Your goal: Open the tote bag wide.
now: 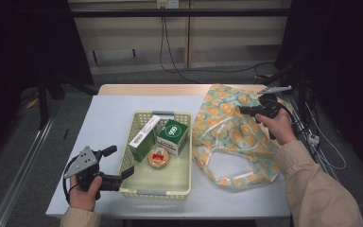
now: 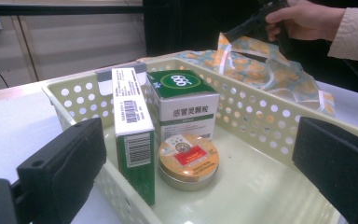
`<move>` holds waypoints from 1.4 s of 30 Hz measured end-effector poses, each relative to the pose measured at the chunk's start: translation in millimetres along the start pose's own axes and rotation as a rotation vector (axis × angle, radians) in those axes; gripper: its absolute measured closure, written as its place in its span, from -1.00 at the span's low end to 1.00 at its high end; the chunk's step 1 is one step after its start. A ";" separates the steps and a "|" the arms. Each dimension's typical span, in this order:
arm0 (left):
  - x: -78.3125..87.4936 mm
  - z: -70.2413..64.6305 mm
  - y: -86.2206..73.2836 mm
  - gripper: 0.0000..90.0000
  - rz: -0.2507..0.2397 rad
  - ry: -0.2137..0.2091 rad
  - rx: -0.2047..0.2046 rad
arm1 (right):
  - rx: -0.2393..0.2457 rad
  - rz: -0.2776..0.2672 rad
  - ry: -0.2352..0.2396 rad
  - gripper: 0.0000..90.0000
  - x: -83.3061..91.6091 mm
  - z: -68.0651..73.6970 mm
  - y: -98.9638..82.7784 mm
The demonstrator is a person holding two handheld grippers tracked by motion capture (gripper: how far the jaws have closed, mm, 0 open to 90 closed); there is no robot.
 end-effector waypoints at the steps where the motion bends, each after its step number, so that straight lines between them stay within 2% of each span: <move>1: -0.6 -0.4 -0.2 -0.95 0.000 -0.002 0.004 | -0.010 0.002 -0.011 1.00 -1.0 -7.0 -0.9; 5: -1.3 0.7 -1.3 -0.95 0.007 0.000 0.004 | -0.049 -0.006 -0.015 1.00 -5.4 -29.8 -6.4; 10: -1.8 3.2 -2.2 -0.95 0.008 0.003 0.009 | -0.098 0.038 -0.051 1.00 -14.3 -50.6 -23.7; 11: -2.2 2.7 -2.5 -0.95 0.007 0.002 0.018 | -0.098 0.055 -0.058 0.94 -15.2 -52.9 -26.6; 12: -2.2 2.7 -2.7 -0.95 0.008 0.002 0.018 | -0.101 0.058 -0.065 0.78 -15.3 -54.0 -28.3; 14: -2.0 2.8 -2.6 -0.95 0.007 0.002 0.018 | -0.103 0.042 -0.046 0.60 -14.0 -51.0 -28.0; 16: -1.8 3.0 -2.3 -0.95 0.004 0.002 0.013 | -0.081 0.042 -0.055 0.29 -11.1 -44.4 -27.7; 17: -1.8 3.0 -2.3 -0.95 0.005 0.001 0.014 | -0.055 0.045 -0.072 0.21 -9.0 -41.6 -27.5; 19: -1.9 2.7 -2.6 -0.95 0.005 0.001 0.018 | -0.029 0.033 -0.048 0.04 -4.7 -31.9 -27.5; 21: -2.3 4.0 -3.6 -0.95 0.010 0.004 0.005 | -0.005 0.031 -0.072 -0.16 0.9 -22.8 -27.2; 22: -2.6 4.2 -4.3 -0.95 0.011 0.007 0.011 | 0.006 0.038 -0.077 -0.22 3.5 -17.7 -27.4; 27: -1.4 5.3 -3.9 -0.95 0.003 0.009 0.024 | 0.057 -0.003 -0.040 -0.37 17.9 10.1 -23.8; 30: -1.4 4.5 -3.7 -0.95 0.003 0.010 0.026 | 0.089 -0.002 -0.026 -0.37 24.2 25.9 -23.8; 31: -1.4 4.4 -3.6 -0.95 0.003 0.009 0.023 | 0.079 0.009 0.006 -0.28 24.8 32.6 -25.4; 32: -1.3 4.5 -3.8 -0.95 0.006 0.009 0.019 | 0.088 0.022 0.032 -0.21 25.0 39.3 -27.5; 34: -1.4 4.3 -3.8 -0.95 0.003 0.007 0.025 | 0.135 0.046 0.038 -0.18 23.8 53.2 -32.5; 35: -1.4 4.5 -3.9 -0.95 0.002 0.007 0.025 | 0.144 0.067 0.053 -0.12 22.7 60.1 -36.2; 38: -0.8 5.5 -3.8 -0.95 0.000 0.006 0.029 | 0.165 0.085 0.107 -0.01 17.7 78.5 -47.8; 40: -0.4 6.4 -3.7 -0.95 -0.001 0.008 0.028 | 0.182 0.088 0.121 0.07 13.2 85.5 -56.4; 42: 0.3 6.8 -3.4 -0.95 -0.004 0.008 0.032 | 0.167 0.099 0.134 0.21 8.6 87.7 -66.3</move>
Point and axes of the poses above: each handheld gripper's, and its own axes: x roughly backward along the jaws, y roughly out of its top, z roughly to its left, the point moved 5 cm from there along -x, roughly forward along the jaws, and after that the axes turned 10 degrees about y, right-handed, at the moved point
